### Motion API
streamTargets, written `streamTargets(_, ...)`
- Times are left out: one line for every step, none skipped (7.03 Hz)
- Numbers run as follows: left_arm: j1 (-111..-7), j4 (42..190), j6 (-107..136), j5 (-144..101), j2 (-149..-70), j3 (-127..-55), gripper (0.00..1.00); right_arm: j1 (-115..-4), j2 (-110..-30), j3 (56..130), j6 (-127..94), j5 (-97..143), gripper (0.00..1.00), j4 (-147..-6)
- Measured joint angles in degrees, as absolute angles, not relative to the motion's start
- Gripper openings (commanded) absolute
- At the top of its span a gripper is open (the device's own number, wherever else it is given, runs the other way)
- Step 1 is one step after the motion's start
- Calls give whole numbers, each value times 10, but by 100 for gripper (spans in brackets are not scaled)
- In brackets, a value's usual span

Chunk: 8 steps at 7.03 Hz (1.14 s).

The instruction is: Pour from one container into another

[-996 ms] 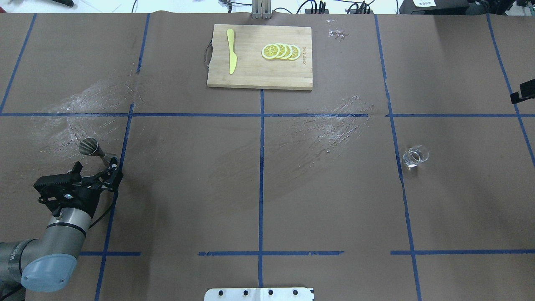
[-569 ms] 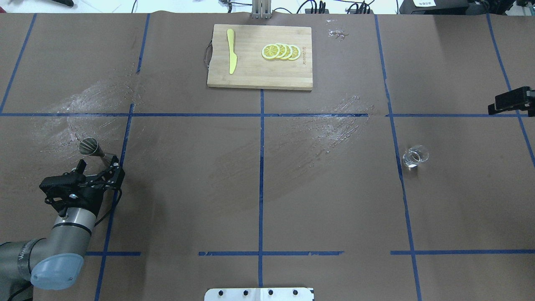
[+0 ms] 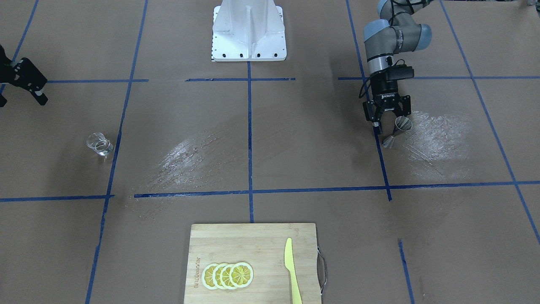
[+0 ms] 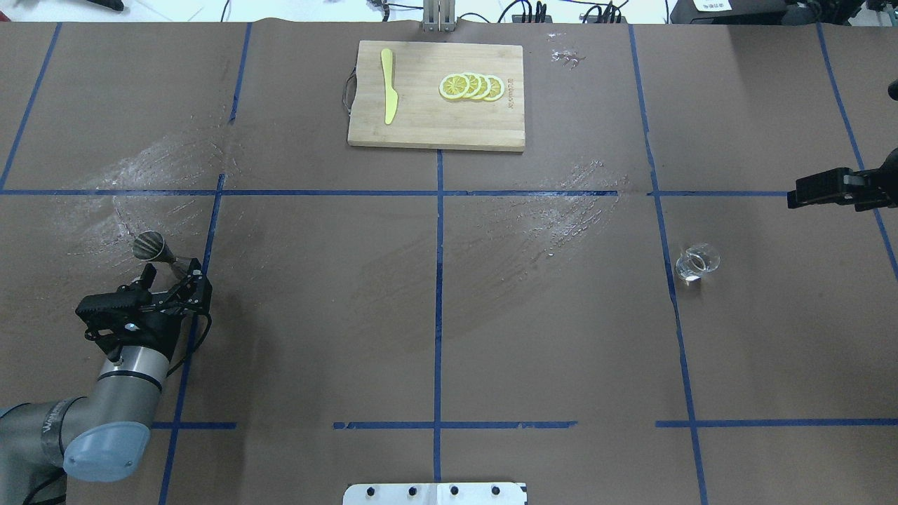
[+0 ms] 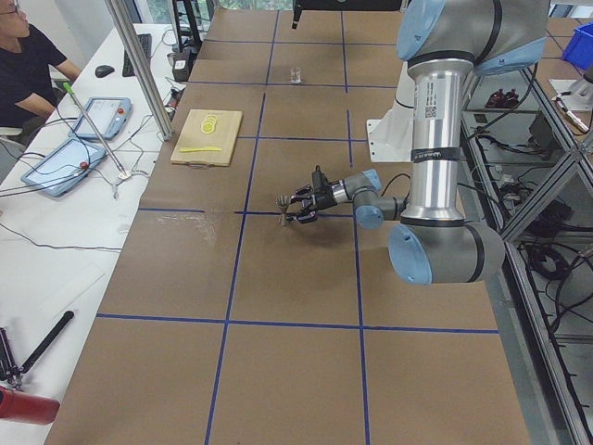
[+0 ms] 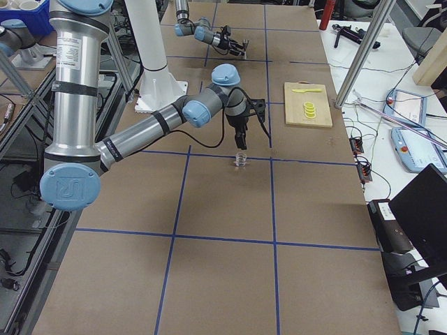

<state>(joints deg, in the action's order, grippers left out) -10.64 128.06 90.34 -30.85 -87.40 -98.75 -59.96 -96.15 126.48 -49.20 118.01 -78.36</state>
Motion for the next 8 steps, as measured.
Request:
streamTargets(-108, 1281, 903, -309, -874, -987, 74, -581, -971, 1281, -513, 1148, 100, -768)
streamTargets(-110, 1282, 903, -308, -874, -987, 74, -558, -994, 1290, -542, 1113, 100, -723)
streamTargets(-112, 1283, 902, -309, -875, -987, 74, -538, -1027, 1296, -566, 1084, 100, -660)
streamTargets(-114, 1284, 902, -309, -876, -987, 70, -524, -1051, 1304, -581, 1066, 100, -618)
streamTargets(-114, 1285, 902, -309, -876, -987, 68, -514, -1062, 1317, -593, 1054, 100, -601)
streamTargets(-114, 1286, 902, -309, -877, -986, 67, -498, -1065, 1328, -605, 1039, 100, -595)
streamTargets(-115, 1286, 902, -309, -880, -983, 67, -474, -1066, 1335, -615, 1011, 100, -592)
streamTargets(-117, 1286, 901, -309, -883, -979, 67, -449, -1067, 1338, -627, 983, 100, -592)
